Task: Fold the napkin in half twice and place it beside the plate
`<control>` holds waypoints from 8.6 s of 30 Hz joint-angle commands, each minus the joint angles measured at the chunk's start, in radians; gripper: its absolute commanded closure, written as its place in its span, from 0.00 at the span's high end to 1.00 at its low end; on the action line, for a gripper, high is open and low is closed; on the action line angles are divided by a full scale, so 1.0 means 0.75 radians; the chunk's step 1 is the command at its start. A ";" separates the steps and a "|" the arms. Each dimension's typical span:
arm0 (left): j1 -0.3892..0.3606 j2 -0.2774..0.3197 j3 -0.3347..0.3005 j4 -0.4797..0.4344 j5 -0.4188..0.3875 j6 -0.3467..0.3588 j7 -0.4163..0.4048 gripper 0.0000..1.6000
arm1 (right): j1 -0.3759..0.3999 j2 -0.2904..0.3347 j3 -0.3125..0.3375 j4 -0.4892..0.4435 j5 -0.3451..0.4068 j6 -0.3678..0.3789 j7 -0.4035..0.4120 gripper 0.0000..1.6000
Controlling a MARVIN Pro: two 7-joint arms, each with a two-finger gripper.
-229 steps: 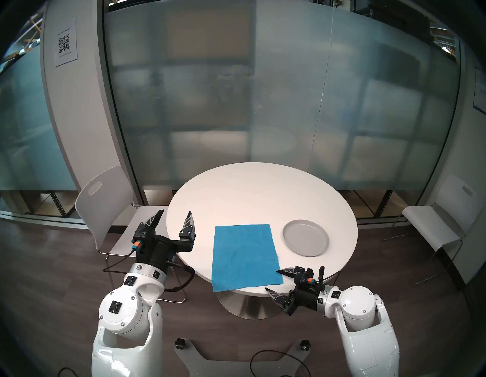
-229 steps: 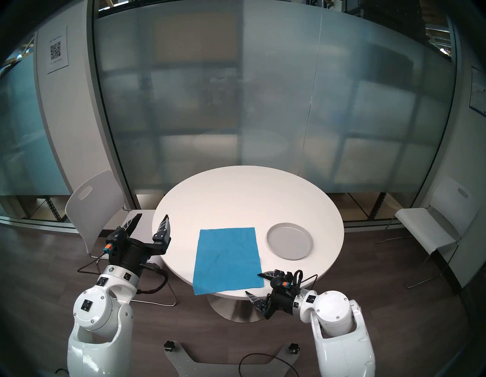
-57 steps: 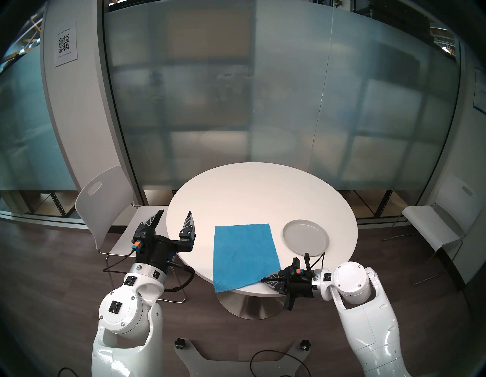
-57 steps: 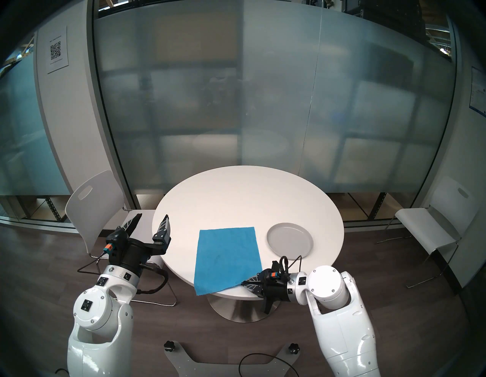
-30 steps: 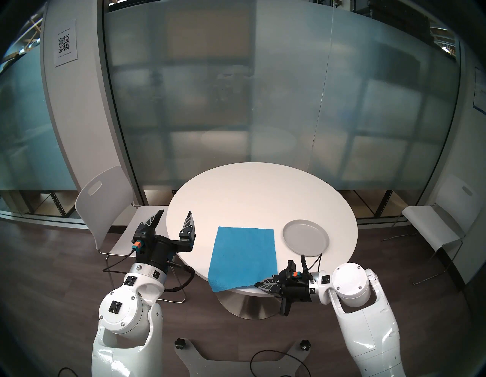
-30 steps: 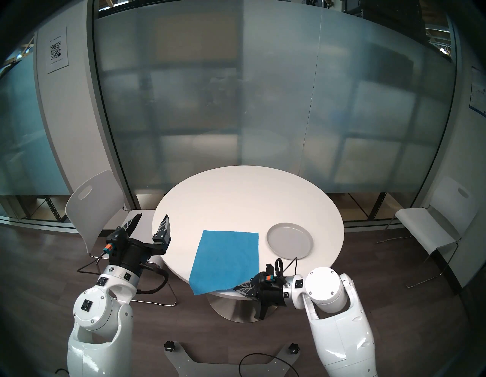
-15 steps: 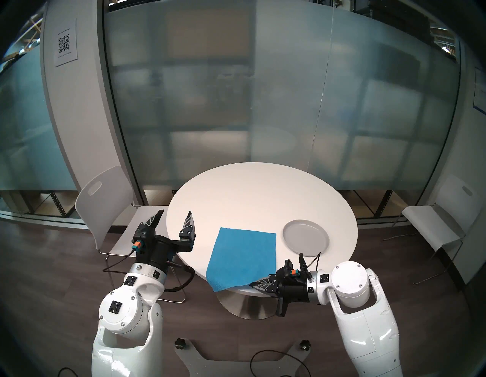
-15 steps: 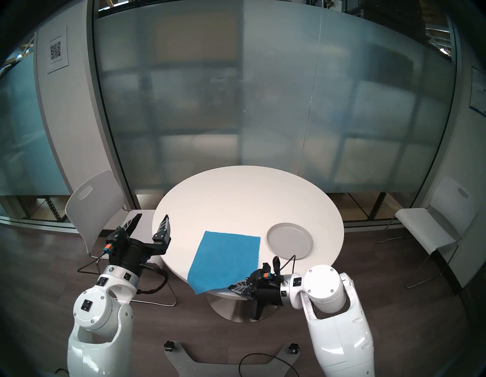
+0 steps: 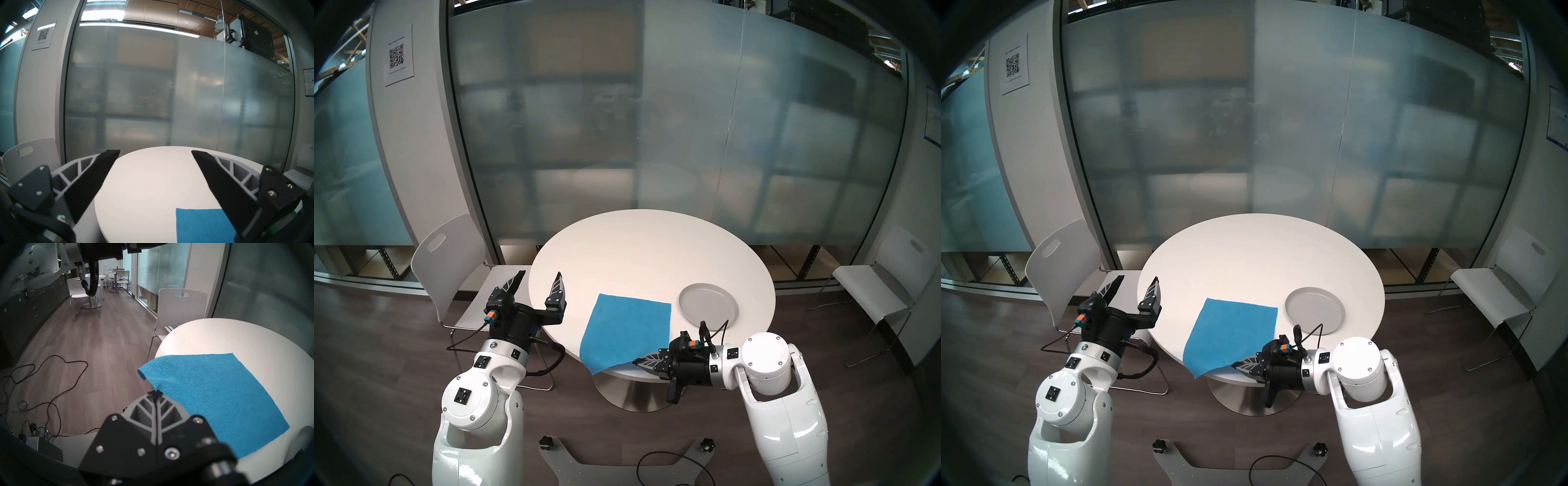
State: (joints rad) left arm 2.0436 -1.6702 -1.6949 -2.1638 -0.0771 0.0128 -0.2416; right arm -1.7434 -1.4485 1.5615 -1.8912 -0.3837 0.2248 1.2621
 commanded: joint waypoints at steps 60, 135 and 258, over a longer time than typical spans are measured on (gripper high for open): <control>-0.001 0.000 0.000 -0.025 0.000 -0.003 0.000 1.00 | 0.157 -0.127 0.024 0.055 0.033 0.074 -0.098 0.08; -0.001 0.000 0.000 -0.025 0.000 -0.003 0.000 1.00 | 0.536 -0.083 0.077 0.638 -0.057 -0.096 -0.261 0.09; -0.392 0.387 0.049 0.270 -0.005 0.428 -0.439 1.00 | 0.657 -0.078 0.074 0.820 -0.130 -0.198 -0.208 0.53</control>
State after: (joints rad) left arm 1.7665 -1.4391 -1.6565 -1.9542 -0.0882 0.3149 -0.5228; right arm -1.2563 -1.4996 1.6186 -1.2548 -0.4828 0.0795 1.1127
